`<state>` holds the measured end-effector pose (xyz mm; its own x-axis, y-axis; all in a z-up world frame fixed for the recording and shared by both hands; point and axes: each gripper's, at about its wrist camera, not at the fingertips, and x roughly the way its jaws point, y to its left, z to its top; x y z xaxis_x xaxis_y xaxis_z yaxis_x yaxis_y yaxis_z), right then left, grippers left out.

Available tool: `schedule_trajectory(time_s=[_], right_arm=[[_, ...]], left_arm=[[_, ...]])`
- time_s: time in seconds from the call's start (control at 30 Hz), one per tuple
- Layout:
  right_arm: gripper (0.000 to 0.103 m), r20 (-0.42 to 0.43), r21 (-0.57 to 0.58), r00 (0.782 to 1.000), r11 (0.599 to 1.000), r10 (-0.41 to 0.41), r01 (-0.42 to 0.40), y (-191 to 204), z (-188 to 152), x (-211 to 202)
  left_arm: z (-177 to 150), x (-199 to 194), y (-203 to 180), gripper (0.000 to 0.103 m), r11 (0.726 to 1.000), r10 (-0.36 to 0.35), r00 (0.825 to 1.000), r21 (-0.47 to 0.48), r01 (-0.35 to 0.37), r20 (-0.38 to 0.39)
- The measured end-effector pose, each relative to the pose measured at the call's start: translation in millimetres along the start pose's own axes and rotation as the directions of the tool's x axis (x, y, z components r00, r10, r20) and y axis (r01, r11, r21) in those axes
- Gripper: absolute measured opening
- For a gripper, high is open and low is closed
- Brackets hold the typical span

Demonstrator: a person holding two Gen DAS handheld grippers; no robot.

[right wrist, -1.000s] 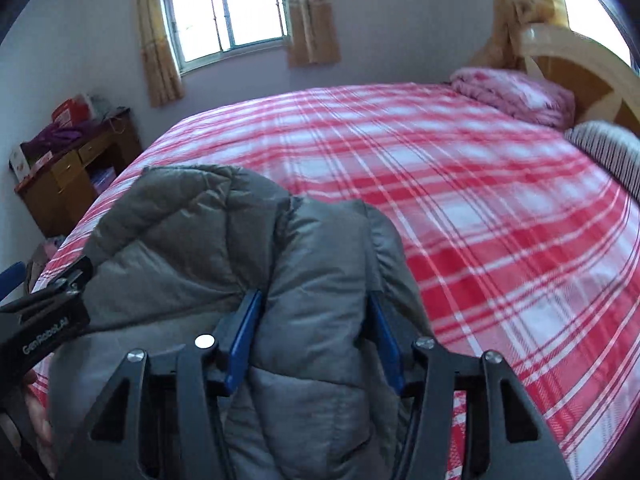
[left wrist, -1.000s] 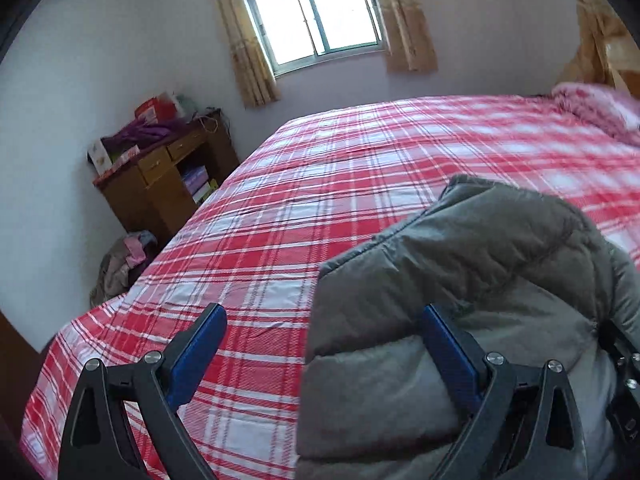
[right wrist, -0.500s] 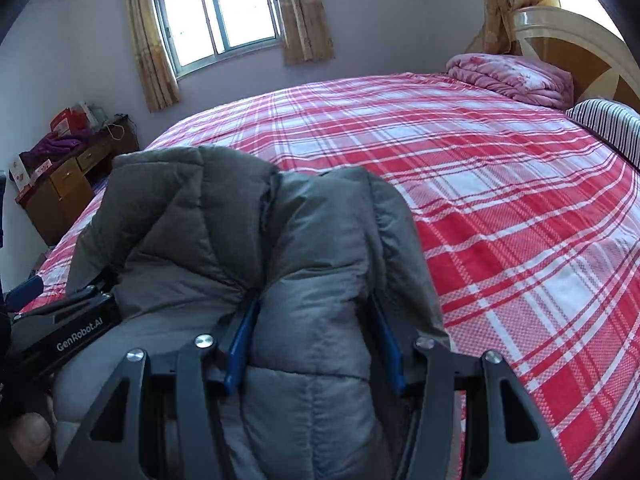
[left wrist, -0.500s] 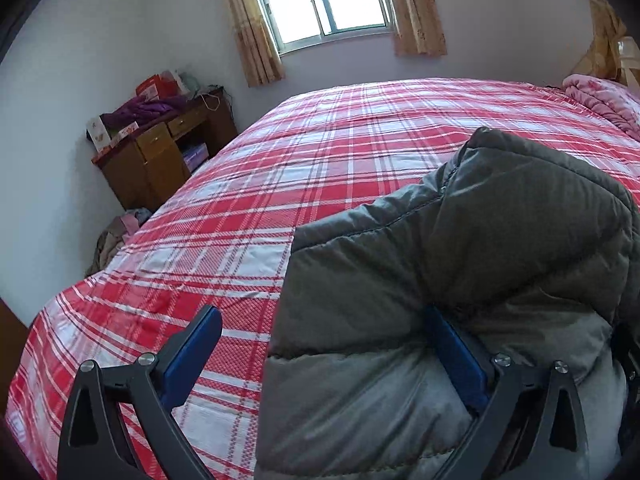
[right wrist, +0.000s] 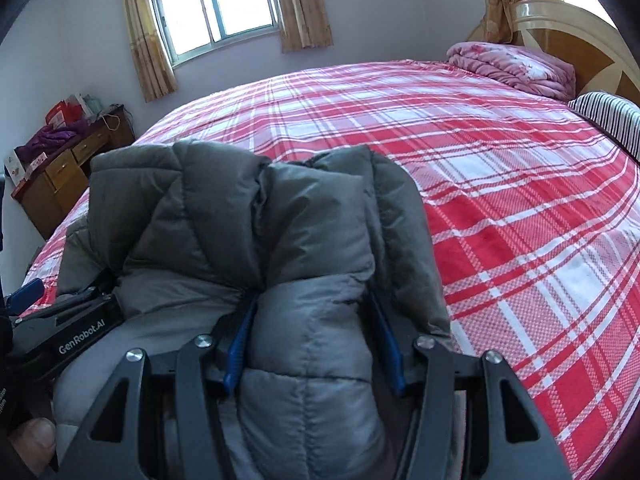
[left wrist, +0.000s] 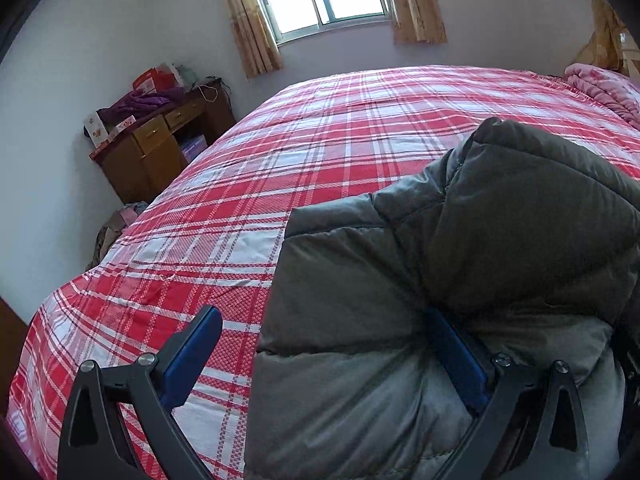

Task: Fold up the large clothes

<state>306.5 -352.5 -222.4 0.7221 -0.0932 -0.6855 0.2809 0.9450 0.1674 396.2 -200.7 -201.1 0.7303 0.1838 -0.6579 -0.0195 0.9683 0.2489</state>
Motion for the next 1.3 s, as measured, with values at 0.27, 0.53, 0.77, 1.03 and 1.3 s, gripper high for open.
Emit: schedule_trajectory(time_s=[0.27, 0.53, 0.77, 1.03, 1.3], right_arm=[[0.057, -0.026, -0.012, 0.999, 1.000, -0.021, 0.020, 3.5, -1.0, 4.2], [0.057, -0.042, -0.028, 0.998, 0.999, -0.046, 0.045, 7.6, -0.6, 7.6], [0.058, -0.050, -0.034, 0.997, 0.998, -0.053, 0.051, 8.1, -0.1, 8.7], [0.060, -0.059, -0.034, 0.997, 0.998, -0.053, 0.051, 9.6, 0.1, 10.8], [0.060, -0.060, -0.034, 0.997, 0.998, -0.052, 0.050, 9.9, 0.6, 11.5]], left_arm=[[-0.4, 4.2, 0.1, 0.102, 1.000, -0.009, 1.000, 0.002, 0.009, -0.020], [-1.0, 7.8, 1.3, 0.102, 1.000, -0.014, 0.999, 0.006, 0.014, -0.032], [-1.4, 10.1, 2.0, 0.102, 1.000, -0.019, 0.999, 0.007, 0.020, -0.040], [-1.5, 11.4, 1.9, 0.102, 1.000, -0.020, 0.999, 0.010, 0.021, -0.044], [-1.4, 10.6, 1.5, 0.102, 1.000, -0.017, 0.999, 0.013, 0.017, -0.043]])
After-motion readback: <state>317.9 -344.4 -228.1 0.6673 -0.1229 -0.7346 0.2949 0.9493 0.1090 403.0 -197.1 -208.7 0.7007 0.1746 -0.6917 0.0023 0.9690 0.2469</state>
